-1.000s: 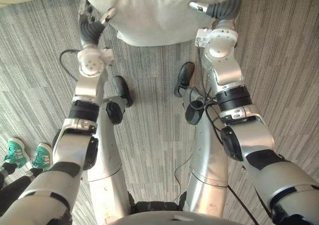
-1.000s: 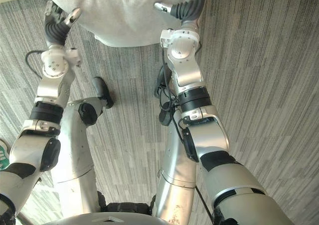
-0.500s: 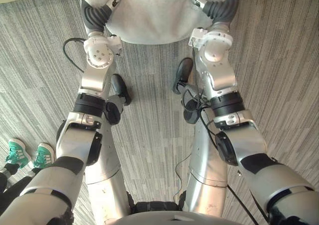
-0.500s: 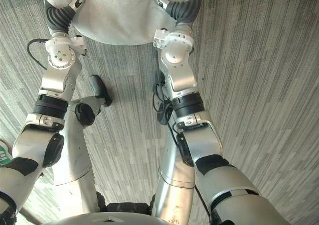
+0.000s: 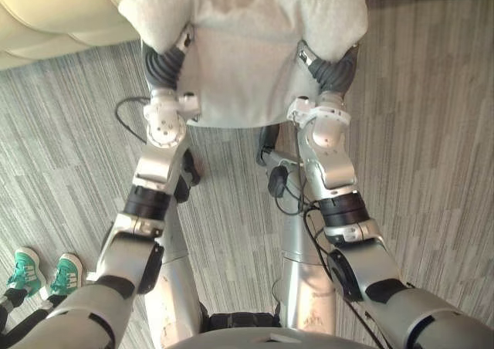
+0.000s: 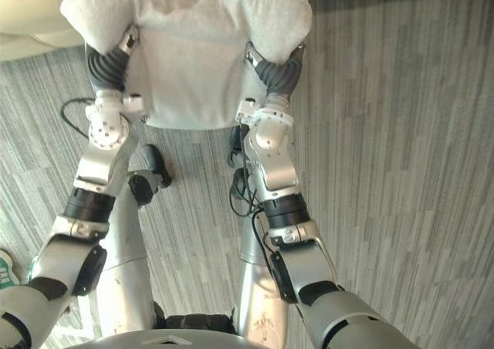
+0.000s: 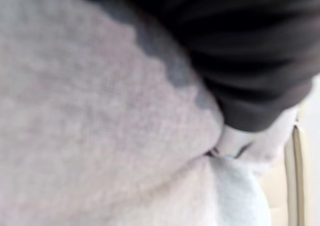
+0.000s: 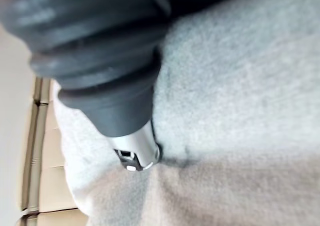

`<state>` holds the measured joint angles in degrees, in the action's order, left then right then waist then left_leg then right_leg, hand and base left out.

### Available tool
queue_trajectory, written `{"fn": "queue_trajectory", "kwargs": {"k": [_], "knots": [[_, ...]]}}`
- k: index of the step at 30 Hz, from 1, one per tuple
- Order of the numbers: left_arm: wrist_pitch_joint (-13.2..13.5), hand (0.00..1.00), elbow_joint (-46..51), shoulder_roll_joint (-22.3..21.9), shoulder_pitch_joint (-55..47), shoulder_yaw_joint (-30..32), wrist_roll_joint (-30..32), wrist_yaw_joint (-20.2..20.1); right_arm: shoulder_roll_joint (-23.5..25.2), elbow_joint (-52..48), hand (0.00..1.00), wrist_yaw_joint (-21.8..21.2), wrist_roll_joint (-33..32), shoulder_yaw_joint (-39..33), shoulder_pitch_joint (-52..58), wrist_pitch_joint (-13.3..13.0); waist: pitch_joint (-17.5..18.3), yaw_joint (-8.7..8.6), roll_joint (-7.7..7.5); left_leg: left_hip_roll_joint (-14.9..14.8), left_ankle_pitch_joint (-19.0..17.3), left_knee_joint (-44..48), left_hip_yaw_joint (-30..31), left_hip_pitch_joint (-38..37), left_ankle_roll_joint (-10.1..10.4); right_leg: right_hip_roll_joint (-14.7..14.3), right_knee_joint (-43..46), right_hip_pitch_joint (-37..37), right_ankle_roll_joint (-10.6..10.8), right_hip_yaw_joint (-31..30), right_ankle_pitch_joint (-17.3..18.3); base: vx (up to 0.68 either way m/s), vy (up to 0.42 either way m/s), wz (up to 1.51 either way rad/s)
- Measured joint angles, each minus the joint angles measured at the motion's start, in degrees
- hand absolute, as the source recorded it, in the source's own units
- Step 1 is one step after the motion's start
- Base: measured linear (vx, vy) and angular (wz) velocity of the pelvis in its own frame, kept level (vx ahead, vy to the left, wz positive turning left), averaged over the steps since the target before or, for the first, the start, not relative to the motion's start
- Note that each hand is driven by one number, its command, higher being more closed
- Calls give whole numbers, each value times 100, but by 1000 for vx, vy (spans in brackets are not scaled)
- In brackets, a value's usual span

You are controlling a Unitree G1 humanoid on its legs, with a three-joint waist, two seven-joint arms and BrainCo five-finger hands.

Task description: Pick up cushions and gather them together orderly.

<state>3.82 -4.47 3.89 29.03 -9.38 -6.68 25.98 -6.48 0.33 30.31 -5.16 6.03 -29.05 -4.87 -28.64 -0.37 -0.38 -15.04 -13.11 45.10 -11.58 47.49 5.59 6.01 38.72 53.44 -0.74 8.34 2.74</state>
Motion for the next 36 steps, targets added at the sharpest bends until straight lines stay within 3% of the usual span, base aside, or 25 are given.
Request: {"fn": "queue_trajectory", "kwargs": {"k": [1, 3, 7, 13, 15, 19, 25, 27, 28, 29, 30, 31, 33, 36], "knots": [[31, 100, 119, -78, -401, -103, 65, -6, 10, -194, 100, -74, 101, 67, 460, -10, 280, 12, -5, 40, -5, -214, -6, -327, 12, -12, -157, -313, 35, 10, 35, 130, -19, 2], [78, 100, 286, -124, -818, -168, 77, -10, 16, -436, 100, -193, 113, 155, 896, -58, 530, 36, -4, 63, 8, -405, -72, -686, 40, -27, -335, -634, 49, 10, 43, 132, 7, -4], [220, 100, 795, -155, -2023, -204, 75, -169, 10, -969, 100, -558, 326, 520, 2009, -152, 969, 153, -2, 157, -5, -1083, -247, -2104, 62, -131, -924, -1929, 123, -39, 74, 187, 18, -14], [356, 100, 1313, -164, -3080, -213, 56, -403, -22, -1525, 100, -940, 495, 751, 2921, -195, 1518, 259, 43, 268, 7, -1717, -427, -3035, 89, -144, -1392, -2745, 194, -106, 78, 121, 32, -7], [363, 100, 1413, -163, -3490, -253, 50, -527, -25, -1522, 100, -1114, 603, 758, 3185, -268, 1849, 256, 71, 428, 132, -2141, -427, -3417, 113, -77, -1582, -3055, 232, -106, 64, 126, 39, 12], [363, 100, 1379, -162, -3792, -332, -54, -659, -86, -1356, 100, -1227, 775, 727, 3329, -275, 2020, 193, 104, 666, 456, -2781, -231, -3843, 74, 27, -1971, -3492, 293, 37, -21, 77, 10, 27], [348, 100, 948, -154, -3973, -405, -119, -792, -69, -770, 100, -1348, 769, 690, 3546, -277, 2138, 207, 117, 731, 498, -2710, 116, -3925, -12, 61, -2041, -3731, 268, 139, 37, 10, 8, 11], [348, 100, 940, -156, -4119, -454, -136, -814, -69, -775, 100, -1370, 767, 692, 3695, -277, 2111, 191, 163, 639, 332, -2278, 185, -3871, -187, 16, -1939, -3801, 275, 136, 177, -75, -20, -14], [349, 100, 942, -196, -4277, -481, -165, -883, -90, -809, 100, -1381, 753, 693, 3805, -276, 2113, 226, 411, 311, -68, -2039, 169, -3815, -500, -290, -1934, -3956, 228, 113, 212, -69, -42, -34], [356, 100, 956, -202, -4319, -475, -169, -891, -86, -832, 100, -1387, 746, 695, 3815, -277, 2124, 254, 509, 197, -172, -2000, 123, -3797, -348, -390, -1565, -3861, 155, 162, 396, -98, -81, -45], [371, 100, 1004, -142, -4440, -456, -187, -895, 45, -859, 100, -1394, 727, 727, 3872, -277, 2125, 266, 392, 213, -280, -1749, 64, -3755, -332, -384, -100, -3671, -14, 182, 1087, -22, -151, -12], [367, 100, 972, -115, -4487, -466, -212, -910, 88, -886, 100, -1394, 724, 699, 3897, -277, 2119, 251, 241, 321, -358, -1132, 82, -3549, -262, -350, -380, -4044, -145, 83, 1838, -40, -141, 2], [299, 100, 869, -246, -4509, -542, -217, -916, -29, -847, 100, -1378, 714, 658, 3847, -232, 2112, 255, 406, 302, -533, -643, 344, -3057, -328, -484, -466, -4036, -283, 29, 1796, -33, -88, 6], [301, 100, 861, -294, -4483, -542, -215, -918, -102, -841, 100, -1324, 712, 656, 3678, -232, 2114, 277, 404, 793, -330, -1637, 555, -2476, -107, -443, -844, -4085, -382, -130, 1710, 40, -42, -6]]}}
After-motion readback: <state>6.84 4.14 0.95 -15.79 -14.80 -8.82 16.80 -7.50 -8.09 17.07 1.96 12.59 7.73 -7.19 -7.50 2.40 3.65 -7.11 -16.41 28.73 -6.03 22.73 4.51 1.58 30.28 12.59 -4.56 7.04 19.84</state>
